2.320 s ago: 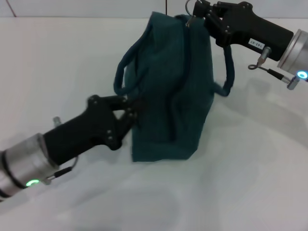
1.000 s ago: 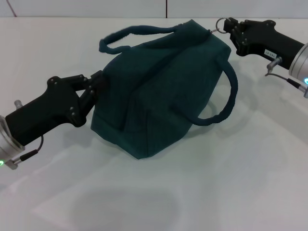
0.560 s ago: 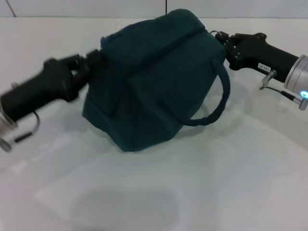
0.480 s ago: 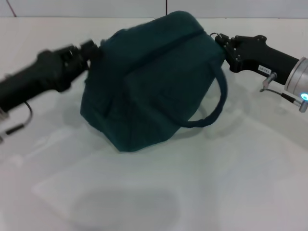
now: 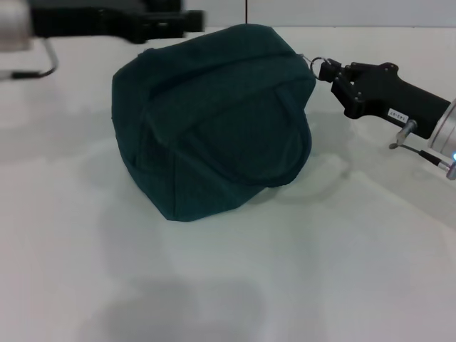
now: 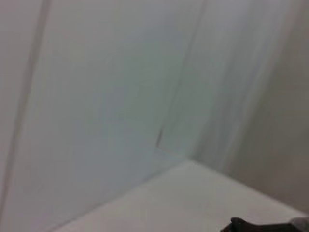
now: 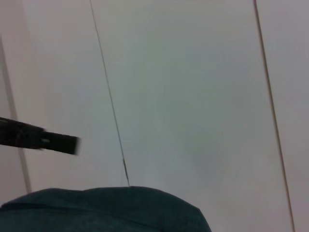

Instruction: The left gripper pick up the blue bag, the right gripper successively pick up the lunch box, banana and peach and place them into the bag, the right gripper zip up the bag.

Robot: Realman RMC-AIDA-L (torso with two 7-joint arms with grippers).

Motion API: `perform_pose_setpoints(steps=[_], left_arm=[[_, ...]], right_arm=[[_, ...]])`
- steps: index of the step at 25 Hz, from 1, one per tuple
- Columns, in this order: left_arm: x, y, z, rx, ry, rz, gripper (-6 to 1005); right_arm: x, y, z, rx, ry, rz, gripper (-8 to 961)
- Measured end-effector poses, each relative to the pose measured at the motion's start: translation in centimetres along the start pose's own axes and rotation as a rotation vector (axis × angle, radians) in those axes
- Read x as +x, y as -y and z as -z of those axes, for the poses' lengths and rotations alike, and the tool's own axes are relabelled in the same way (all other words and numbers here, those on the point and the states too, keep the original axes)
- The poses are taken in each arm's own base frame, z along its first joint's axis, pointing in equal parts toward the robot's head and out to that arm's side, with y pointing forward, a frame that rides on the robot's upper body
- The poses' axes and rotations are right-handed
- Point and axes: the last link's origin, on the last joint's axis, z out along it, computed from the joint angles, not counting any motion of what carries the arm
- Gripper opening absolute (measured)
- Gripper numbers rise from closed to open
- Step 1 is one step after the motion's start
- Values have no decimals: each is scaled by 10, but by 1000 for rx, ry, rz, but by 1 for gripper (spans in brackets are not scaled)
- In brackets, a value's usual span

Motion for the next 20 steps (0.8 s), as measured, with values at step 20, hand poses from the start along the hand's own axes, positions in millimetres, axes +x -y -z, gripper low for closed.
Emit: perform_pose_setpoints(steps=[20], left_arm=[[24, -2, -68, 88, 407, -61, 551]], right_arm=[[1, -4, 9, -17, 37, -17, 34]])
